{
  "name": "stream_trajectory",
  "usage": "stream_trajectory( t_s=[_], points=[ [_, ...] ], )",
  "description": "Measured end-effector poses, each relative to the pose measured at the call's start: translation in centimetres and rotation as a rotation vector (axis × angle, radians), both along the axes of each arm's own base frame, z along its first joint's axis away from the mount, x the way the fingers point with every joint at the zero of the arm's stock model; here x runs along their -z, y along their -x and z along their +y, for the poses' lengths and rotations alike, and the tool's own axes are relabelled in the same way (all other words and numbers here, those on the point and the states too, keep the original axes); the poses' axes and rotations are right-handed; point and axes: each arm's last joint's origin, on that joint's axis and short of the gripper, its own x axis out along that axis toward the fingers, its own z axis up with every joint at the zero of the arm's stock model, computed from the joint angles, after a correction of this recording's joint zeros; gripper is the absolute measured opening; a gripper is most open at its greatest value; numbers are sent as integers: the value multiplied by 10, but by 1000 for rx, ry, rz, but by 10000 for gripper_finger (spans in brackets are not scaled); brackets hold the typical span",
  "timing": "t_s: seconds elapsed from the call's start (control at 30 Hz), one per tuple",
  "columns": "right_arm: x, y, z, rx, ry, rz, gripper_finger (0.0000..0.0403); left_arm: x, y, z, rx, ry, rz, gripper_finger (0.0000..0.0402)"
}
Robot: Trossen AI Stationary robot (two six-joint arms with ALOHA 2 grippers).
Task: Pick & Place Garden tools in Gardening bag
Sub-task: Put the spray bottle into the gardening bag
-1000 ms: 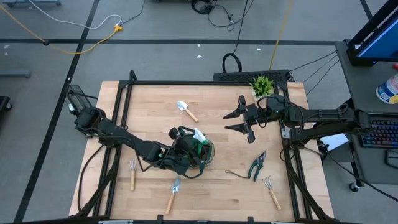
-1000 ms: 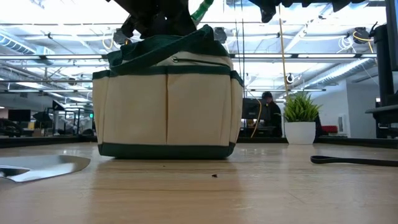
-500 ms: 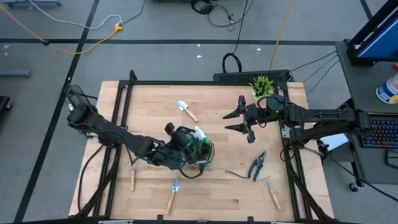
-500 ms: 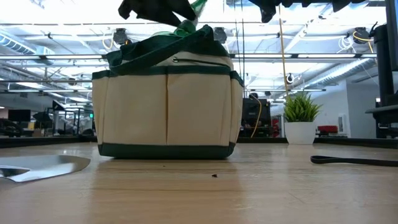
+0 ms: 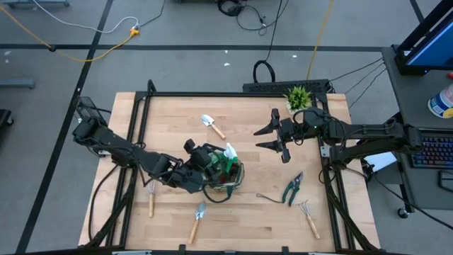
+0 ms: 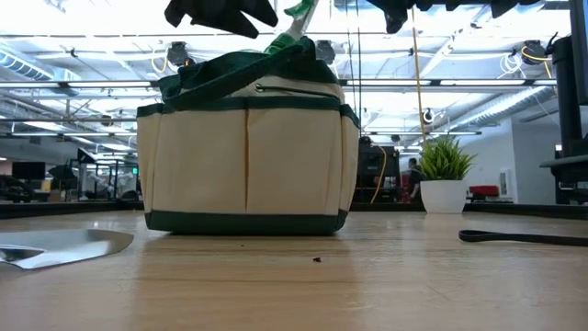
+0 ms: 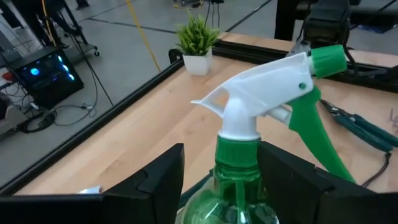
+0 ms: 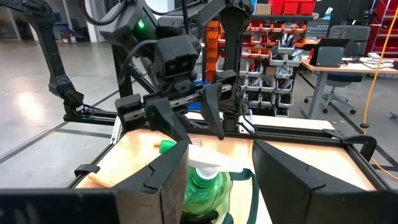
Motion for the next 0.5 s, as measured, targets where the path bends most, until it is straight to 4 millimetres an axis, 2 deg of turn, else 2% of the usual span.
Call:
stream_trajectory(
  t_s=[0.23,0.5],
  points=[
    [0,0,-4,20,0,0,171,0,1,-2,2,3,-6,209],
    [0,0,-4,19,0,0,171,-24,19,-1,22,25,-58,209]
  ],
)
